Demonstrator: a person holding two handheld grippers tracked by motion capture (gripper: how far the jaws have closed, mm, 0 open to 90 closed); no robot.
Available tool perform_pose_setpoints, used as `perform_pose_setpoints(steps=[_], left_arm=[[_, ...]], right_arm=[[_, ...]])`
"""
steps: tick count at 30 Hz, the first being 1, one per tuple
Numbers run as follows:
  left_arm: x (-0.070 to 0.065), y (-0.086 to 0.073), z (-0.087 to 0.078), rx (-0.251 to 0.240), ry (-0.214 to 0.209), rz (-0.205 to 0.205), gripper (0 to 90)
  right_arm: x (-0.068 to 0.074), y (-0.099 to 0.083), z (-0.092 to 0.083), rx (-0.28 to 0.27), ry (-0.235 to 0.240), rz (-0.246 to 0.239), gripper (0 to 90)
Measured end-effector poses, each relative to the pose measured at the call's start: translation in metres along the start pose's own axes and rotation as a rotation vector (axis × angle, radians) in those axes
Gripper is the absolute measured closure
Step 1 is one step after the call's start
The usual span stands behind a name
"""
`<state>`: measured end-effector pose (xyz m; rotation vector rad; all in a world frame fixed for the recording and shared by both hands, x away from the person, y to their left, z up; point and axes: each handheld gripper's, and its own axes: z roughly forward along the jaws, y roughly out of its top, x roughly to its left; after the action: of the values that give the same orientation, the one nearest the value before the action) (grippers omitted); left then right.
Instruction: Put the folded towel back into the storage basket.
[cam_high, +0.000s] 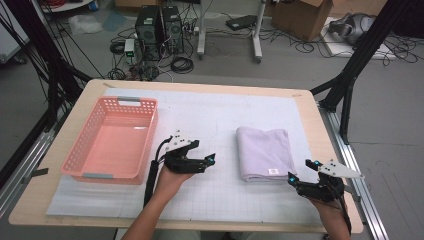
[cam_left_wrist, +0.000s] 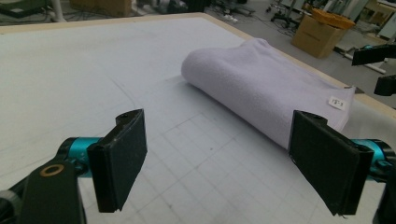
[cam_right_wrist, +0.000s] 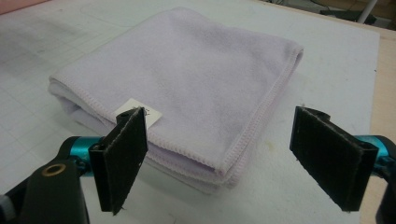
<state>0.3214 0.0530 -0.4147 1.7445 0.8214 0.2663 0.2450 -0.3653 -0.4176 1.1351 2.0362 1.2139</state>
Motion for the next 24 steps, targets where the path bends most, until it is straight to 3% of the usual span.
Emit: perform_pose_setpoints(steps=[3,10,12,16,23,24], left_arm=[[0.000,0.004,0.015,0.025,-0.019,-0.026,20.7],[-0.006,0.010,0.051,0.088,-0.039,-0.039,20.2],[-0.008,0.011,0.059,0.090,-0.049,-0.052,20.1],[-0.010,0.013,0.071,0.108,-0.044,-0.038,20.0],[-0.015,0.017,0.089,0.124,-0.073,-0.074,19.8],[-0.016,0.016,0.096,0.147,-0.062,-0.086,19.8]], right_arm=[[0.001,0.000,0.000,0.003,0.009,0.006,17.7],[0.000,0.000,0.001,0.014,0.014,0.034,17.8],[0.000,0.000,0.001,0.008,0.012,0.036,17.7],[-0.001,-0.001,0.001,0.005,0.014,0.037,17.8],[0.000,-0.001,0.004,0.021,0.021,0.030,17.8],[0.001,-0.001,0.004,0.021,0.019,0.029,17.7]])
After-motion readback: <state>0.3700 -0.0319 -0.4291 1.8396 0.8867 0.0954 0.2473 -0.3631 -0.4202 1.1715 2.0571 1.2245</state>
